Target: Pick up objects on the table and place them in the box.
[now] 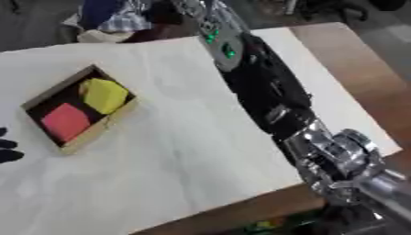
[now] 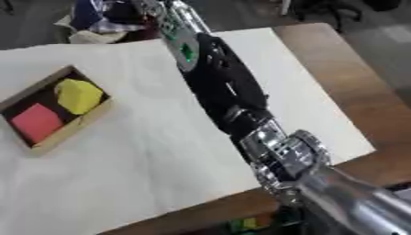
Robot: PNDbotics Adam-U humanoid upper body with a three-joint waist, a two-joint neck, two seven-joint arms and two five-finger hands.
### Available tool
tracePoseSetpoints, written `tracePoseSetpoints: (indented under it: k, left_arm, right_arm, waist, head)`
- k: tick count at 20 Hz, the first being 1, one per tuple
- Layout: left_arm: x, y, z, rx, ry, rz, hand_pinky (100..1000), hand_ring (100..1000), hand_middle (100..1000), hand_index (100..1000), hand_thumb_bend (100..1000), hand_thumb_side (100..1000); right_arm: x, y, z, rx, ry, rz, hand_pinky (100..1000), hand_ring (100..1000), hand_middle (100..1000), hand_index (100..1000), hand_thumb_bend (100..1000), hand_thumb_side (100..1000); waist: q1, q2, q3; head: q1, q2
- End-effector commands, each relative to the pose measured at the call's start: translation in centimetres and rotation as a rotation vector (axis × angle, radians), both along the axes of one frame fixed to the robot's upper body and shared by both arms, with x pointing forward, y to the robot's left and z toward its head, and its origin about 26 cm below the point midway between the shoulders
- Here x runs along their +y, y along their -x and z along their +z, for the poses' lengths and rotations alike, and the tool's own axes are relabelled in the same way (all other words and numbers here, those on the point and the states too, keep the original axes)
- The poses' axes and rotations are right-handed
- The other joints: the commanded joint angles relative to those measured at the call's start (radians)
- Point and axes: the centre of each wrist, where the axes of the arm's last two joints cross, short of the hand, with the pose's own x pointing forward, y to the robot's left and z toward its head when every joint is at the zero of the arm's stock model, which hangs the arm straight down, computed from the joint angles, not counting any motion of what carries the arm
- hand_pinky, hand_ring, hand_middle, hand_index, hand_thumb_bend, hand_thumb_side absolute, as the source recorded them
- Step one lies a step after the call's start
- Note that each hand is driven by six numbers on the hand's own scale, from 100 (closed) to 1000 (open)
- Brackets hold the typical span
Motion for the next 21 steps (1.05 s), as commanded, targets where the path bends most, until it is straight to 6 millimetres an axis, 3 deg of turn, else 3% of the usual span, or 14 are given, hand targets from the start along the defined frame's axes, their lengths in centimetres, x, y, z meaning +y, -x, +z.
tracePoseSetpoints:
  k: [1, 7, 11, 14, 15, 16, 21]
  left_arm:
    - [0.7, -0.1, 0.8, -0.029, -0.015, 0.017, 637, 522, 533, 750, 100, 916]
    - [0.9, 0.0, 0.7, -0.026, -0.015, 0.03, 638, 522, 533, 750, 100, 919]
    - [1.0, 0.1, 0.6, -0.026, -0.013, 0.038, 638, 523, 535, 750, 100, 920]
    - [1.1, 0.1, 0.5, -0.026, -0.008, 0.048, 637, 524, 536, 749, 100, 920]
    - [1.1, 0.1, 0.5, -0.025, -0.006, 0.05, 637, 524, 536, 749, 100, 920]
    - [1.1, 0.1, 0.4, -0.024, -0.004, 0.051, 637, 524, 537, 750, 100, 920]
    - [1.1, 0.2, 0.3, -0.028, 0.006, 0.064, 637, 524, 536, 748, 100, 915]
  right_arm:
    - [-2.6, 1.1, 2.0, -0.04, -0.093, 0.017, 840, 758, 811, 963, 100, 620]
    - [-7.1, 3.2, -0.4, 0.01, -0.222, 0.002, 830, 734, 775, 952, 100, 658]
    - [-9.1, 4.7, -2.8, 0.057, -0.345, -0.009, 821, 710, 753, 940, 100, 682]
    - [-9.6, 5.8, -5.1, 0.1, -0.459, -0.007, 815, 689, 733, 932, 100, 710]
    - [-9.7, 6.1, -5.7, 0.115, -0.495, -0.005, 814, 685, 728, 929, 100, 646]
    - [-9.6, 6.5, -6.5, 0.133, -0.528, -0.002, 814, 684, 726, 927, 100, 722]
    - [-9.5, 8.3, -9.5, 0.189, -0.647, 0.011, 814, 677, 714, 912, 100, 748]
  waist:
    - [-0.004, -0.01, -0.005]
    - [-0.009, -0.006, -0.03]
    - [-0.009, -0.001, -0.045]
    - [-0.007, 0.002, -0.057]
    - [-0.006, 0.002, -0.062]
    - [-0.005, 0.002, -0.068]
    - [-0.005, 0.002, -0.081]
  head:
    - [0.035, 0.005]
    - [0.12, 0.009]
    - [0.15, 0.011]
    - [0.158, 0.009]
    - [0.16, 0.009]
    - [0.16, 0.009]
    - [0.162, 0.007]
